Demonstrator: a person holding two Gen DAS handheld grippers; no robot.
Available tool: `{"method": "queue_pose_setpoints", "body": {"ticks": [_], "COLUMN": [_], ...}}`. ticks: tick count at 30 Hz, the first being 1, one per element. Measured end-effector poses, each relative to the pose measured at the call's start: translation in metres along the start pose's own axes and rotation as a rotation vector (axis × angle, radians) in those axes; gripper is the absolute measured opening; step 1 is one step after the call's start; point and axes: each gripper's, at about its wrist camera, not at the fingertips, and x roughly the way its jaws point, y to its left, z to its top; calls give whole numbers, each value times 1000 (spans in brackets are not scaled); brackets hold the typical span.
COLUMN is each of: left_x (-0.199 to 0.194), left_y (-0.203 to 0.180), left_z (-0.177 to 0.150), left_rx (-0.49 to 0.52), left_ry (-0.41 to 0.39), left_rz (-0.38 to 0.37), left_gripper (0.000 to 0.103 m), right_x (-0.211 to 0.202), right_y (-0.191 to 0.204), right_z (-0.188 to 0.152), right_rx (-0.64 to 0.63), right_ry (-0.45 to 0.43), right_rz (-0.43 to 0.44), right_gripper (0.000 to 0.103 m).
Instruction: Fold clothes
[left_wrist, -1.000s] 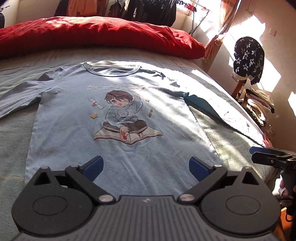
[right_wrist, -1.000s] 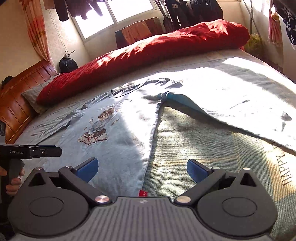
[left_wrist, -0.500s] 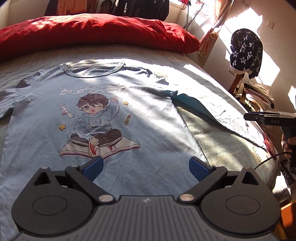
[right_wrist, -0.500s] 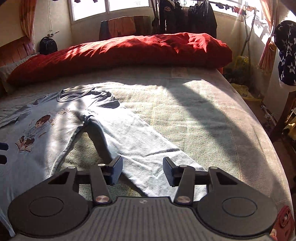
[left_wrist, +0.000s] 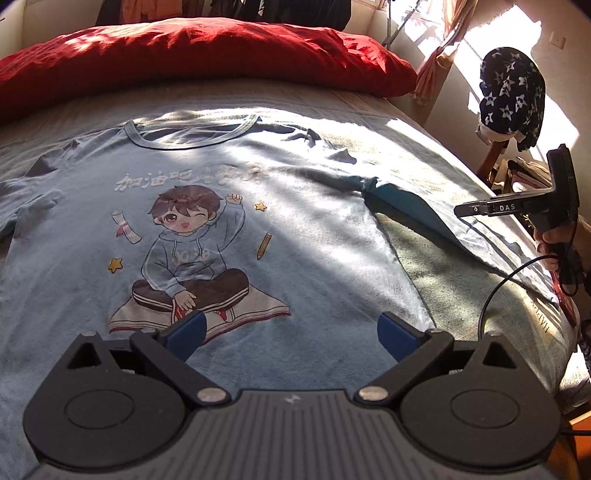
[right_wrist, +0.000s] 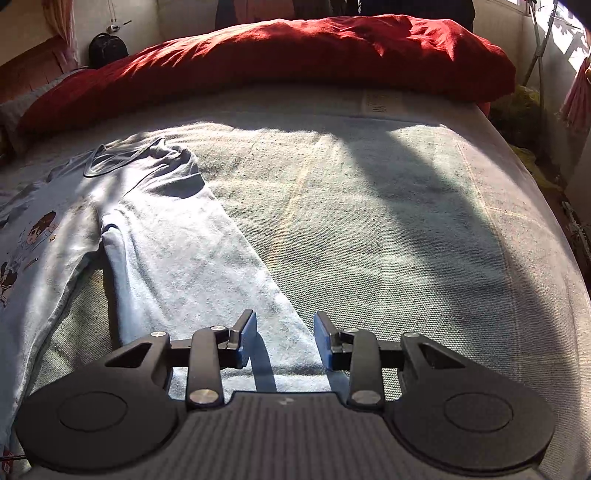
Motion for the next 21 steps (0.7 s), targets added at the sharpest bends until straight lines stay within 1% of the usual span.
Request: {"method": "queue_pose_setpoints", "body": {"ticks": [3,5,6,10,21], "left_x": [5,8,10,12,9], "left_y": [1,1,1,1,4], "left_z": [0,-1,-1,-2,-1], "left_rx": [1,3,3,7,-2], "left_ry": [9,15,18,26,16], "left_rz": [4,9,11,11,19], "left_gripper": [99,99,99,99,99], "right_x": [5,5,4,2,4], "right_y": [7,14,17,32,25], "right_z": [0,1,2,4,20], "right_rx": [-52,-89,-107,-180,-167], "right_ry": [18,24,26,34,17], "right_rz": [-17,-30,-36,-60,-114], "right_gripper": [38,19,2,2,2]}}
